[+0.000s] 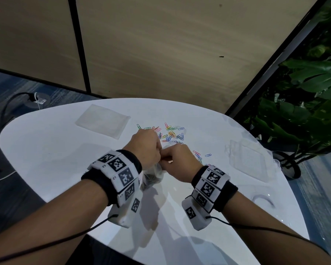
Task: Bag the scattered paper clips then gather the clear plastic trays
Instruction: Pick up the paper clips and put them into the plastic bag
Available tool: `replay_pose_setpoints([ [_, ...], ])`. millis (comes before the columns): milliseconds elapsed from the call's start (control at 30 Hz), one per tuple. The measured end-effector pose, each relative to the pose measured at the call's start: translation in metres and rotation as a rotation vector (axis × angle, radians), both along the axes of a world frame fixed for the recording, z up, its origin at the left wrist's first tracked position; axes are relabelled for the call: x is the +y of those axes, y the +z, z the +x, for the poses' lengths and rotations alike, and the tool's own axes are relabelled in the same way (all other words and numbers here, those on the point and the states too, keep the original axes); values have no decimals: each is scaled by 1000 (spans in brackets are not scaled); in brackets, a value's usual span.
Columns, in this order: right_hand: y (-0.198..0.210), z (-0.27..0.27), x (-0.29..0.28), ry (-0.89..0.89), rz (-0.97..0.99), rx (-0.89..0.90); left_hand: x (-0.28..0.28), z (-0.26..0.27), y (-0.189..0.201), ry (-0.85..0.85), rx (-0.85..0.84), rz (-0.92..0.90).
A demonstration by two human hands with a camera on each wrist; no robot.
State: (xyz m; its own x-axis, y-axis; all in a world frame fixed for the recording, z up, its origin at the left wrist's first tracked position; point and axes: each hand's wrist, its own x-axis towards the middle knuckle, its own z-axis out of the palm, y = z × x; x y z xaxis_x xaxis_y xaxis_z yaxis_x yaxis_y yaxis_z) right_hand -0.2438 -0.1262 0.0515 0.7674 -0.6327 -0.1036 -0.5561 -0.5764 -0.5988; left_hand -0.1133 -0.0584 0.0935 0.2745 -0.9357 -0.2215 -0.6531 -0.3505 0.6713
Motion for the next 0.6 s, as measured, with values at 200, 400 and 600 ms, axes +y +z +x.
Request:
replay_pose_setpoints([
  [200,9,-29,-35,-304,442,-284,-1,5,-4,39,6,1],
  [400,-48,-127,-100,-412,33,702,-1,8,-5,45,11,13],
  [600,-82,-146,-100,-360,10,670,-3,8,-6,43,-6,28],
])
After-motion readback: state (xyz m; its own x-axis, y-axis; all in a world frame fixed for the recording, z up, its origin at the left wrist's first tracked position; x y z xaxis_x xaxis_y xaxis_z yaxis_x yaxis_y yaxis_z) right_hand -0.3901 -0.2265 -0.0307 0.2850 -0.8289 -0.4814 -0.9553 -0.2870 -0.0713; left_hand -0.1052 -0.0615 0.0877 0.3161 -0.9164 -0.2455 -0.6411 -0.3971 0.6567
